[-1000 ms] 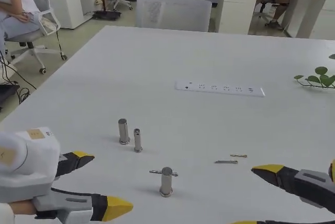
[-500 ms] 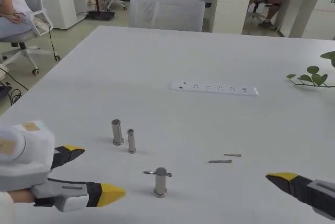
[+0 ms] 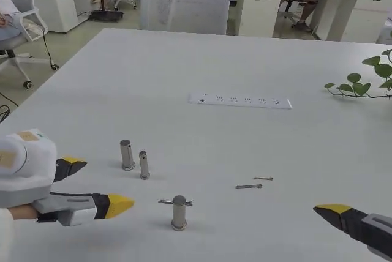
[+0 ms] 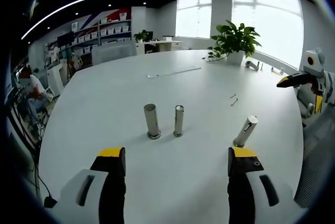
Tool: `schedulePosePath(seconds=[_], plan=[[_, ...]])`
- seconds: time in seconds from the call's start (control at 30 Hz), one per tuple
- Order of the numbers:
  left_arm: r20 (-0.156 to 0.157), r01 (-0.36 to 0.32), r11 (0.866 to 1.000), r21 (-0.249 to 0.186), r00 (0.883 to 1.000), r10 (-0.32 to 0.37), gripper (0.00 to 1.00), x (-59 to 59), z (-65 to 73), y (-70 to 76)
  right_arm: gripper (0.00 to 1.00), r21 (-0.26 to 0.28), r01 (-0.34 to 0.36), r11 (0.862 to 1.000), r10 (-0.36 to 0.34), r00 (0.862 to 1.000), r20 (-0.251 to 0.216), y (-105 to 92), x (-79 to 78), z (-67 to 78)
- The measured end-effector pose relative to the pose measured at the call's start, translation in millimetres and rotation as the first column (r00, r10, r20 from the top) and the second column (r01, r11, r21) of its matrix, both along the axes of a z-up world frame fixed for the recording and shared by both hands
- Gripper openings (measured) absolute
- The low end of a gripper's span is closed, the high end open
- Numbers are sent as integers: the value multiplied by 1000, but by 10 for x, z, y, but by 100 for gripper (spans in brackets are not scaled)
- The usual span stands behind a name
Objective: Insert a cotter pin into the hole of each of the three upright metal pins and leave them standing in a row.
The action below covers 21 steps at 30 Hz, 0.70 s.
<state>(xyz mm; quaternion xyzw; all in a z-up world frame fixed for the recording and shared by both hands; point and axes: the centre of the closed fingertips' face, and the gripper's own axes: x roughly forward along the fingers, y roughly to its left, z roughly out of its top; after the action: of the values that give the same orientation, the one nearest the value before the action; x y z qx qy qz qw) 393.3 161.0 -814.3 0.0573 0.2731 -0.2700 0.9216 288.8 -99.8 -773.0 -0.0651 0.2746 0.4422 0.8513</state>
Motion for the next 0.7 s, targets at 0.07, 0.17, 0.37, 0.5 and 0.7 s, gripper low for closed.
schedulePosePath(seconds=[0.07,0.17,0.37,0.5,0.7], plan=[[1,-7,1000,5,1000,7,77,55,-7,14,100,-3,9,1000,-9,1000,-1,-23,2,-4],[6,-17,1000,11,1000,17,75,144,-24,29,100,3,23,1000,-23,1000,-5,-41,1,2],[15,-26,999,21,1000,26,66,274,-40,3,100,-6,34,999,-34,999,-8,-70,-4,-12],[18,-19,1000,18,1000,19,64,354,-48,-26,100,-19,28,999,-28,1000,-14,-85,-15,-37],[19,-37,999,-5,999,37,54,471,-40,-6,100,-20,30,999,-30,999,-16,-96,-12,-36]])
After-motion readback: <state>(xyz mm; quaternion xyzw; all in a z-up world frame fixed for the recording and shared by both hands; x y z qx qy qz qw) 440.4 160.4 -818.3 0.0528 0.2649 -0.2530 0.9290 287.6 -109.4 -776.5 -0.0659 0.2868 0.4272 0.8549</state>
